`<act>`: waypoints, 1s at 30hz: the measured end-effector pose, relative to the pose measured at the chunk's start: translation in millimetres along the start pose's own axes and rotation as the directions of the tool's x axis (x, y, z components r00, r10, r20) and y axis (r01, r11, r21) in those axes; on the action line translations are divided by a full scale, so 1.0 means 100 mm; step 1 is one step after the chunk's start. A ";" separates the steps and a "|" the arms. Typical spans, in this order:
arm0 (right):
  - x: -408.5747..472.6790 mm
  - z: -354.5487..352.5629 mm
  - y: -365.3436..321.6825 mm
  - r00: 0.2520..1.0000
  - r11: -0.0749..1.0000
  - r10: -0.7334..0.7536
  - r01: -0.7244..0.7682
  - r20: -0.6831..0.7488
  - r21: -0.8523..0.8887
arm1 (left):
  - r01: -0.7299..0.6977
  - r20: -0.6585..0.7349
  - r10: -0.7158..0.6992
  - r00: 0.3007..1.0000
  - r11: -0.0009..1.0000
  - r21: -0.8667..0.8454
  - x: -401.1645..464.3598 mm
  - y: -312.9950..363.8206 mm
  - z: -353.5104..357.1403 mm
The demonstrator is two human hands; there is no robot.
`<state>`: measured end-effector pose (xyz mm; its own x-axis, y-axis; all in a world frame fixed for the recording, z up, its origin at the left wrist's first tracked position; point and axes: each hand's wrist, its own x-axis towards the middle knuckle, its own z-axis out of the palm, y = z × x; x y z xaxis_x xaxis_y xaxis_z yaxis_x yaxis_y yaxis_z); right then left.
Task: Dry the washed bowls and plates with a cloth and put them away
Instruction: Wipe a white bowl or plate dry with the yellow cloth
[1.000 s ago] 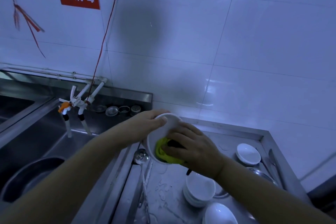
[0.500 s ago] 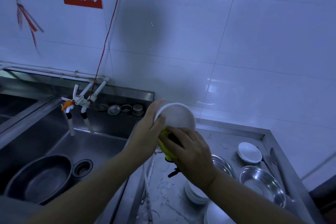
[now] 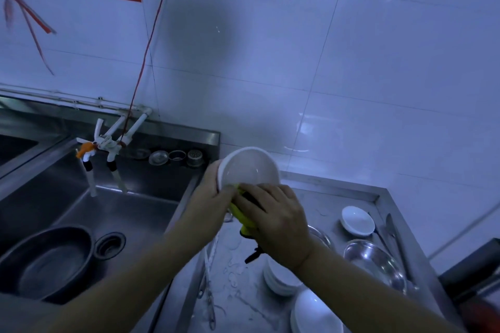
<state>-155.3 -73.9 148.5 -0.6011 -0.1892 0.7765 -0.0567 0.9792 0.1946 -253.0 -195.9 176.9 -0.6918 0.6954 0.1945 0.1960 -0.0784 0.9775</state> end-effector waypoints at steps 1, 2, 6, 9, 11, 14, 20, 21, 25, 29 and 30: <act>-0.01 0.01 -0.03 1.000 1.000 0.002 -0.001 -0.002 0.006 | -0.008 -0.005 0.008 1.000 1.000 0.004 0.00 0.00 -0.01; -0.02 0.02 -0.03 1.000 1.000 -0.020 0.020 -0.004 0.010 | -0.008 0.004 0.008 1.000 0.999 0.045 0.01 0.02 -0.04; -0.04 -0.02 0.20 0.957 0.957 -0.289 0.288 0.038 0.024 | 0.071 0.181 -0.127 0.975 0.955 0.287 0.15 0.13 -0.27; 0.02 -0.04 0.31 0.933 0.934 -0.353 0.347 0.066 0.086 | 0.083 0.273 -0.189 0.943 0.930 0.357 0.23 0.16 -0.35; 0.06 -0.06 0.33 0.944 0.946 -0.318 0.309 0.093 0.101 | -0.033 0.273 -0.119 0.955 0.868 0.495 0.23 0.16 -0.40; 0.09 -0.12 0.37 0.953 0.962 -0.262 0.247 0.152 0.112 | -0.445 0.368 0.250 0.896 0.483 0.754 0.12 0.19 -0.48; 0.09 -0.15 0.35 0.969 0.972 -0.136 0.090 0.206 0.216 | -0.740 0.773 0.341 0.535 -0.252 0.624 0.11 0.17 -0.58; 0.07 -0.15 0.34 0.971 0.968 -0.127 0.078 0.203 0.237 | -0.760 0.801 0.315 0.509 -0.272 0.590 0.12 0.18 -0.56; -0.07 -0.17 0.36 0.980 0.957 -0.049 -0.009 0.191 0.289 | -0.799 0.783 0.212 0.584 -0.019 0.601 0.11 0.15 -0.56; -0.17 -0.23 0.40 0.943 0.880 0.331 -0.315 0.016 0.356 | -0.264 0.469 0.016 0.883 0.844 0.468 0.00 -0.01 -0.63; -0.15 -0.23 0.39 0.910 0.845 0.415 -0.382 -0.008 0.373 | -0.120 0.426 -0.040 0.904 0.932 0.341 -0.03 -0.05 -0.60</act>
<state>-129.7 -34.7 158.0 -0.5639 0.2337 0.7921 -0.1157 0.9273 -0.3560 -293.6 -239.9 176.7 -0.3369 0.9360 0.1018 0.5028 0.0874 0.8600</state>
